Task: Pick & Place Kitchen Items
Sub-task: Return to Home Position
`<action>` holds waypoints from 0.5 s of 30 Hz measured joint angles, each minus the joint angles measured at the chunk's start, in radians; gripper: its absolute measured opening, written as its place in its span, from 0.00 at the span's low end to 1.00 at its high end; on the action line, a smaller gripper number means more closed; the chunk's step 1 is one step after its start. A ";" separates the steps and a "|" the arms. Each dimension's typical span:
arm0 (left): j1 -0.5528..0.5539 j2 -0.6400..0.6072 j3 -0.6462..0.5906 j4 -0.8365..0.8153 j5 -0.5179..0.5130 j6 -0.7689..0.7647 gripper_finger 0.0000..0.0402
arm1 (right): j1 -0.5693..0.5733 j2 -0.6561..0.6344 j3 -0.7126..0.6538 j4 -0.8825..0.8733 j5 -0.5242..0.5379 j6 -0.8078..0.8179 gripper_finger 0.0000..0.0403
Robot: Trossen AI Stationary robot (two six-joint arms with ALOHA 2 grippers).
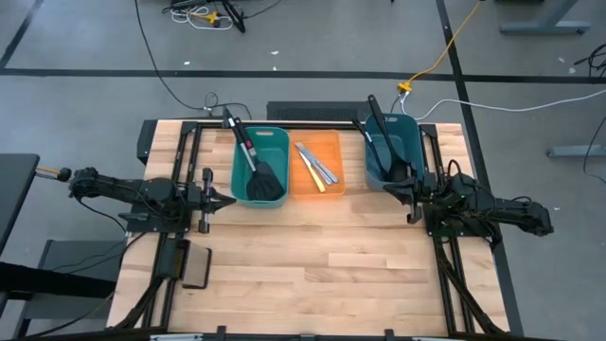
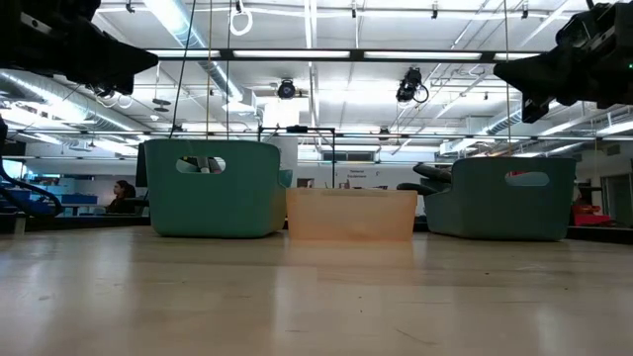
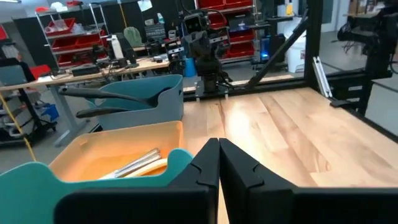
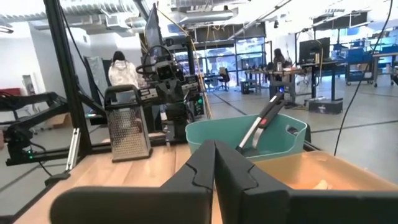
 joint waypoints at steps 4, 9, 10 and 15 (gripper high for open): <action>0.000 0.000 0.000 0.036 -0.021 0.001 0.07 | 0.000 0.000 0.000 0.002 0.000 -0.005 0.04; 0.000 0.001 0.000 0.033 -0.077 0.021 0.09 | 0.000 0.000 0.000 0.001 0.012 -0.022 0.05; 0.000 0.002 0.000 0.032 -0.081 0.022 0.09 | 0.000 0.000 0.000 -0.001 0.030 -0.023 0.05; 0.000 0.002 0.000 0.032 -0.081 -0.006 0.08 | 0.000 0.000 0.000 -0.005 0.115 -0.023 0.05</action>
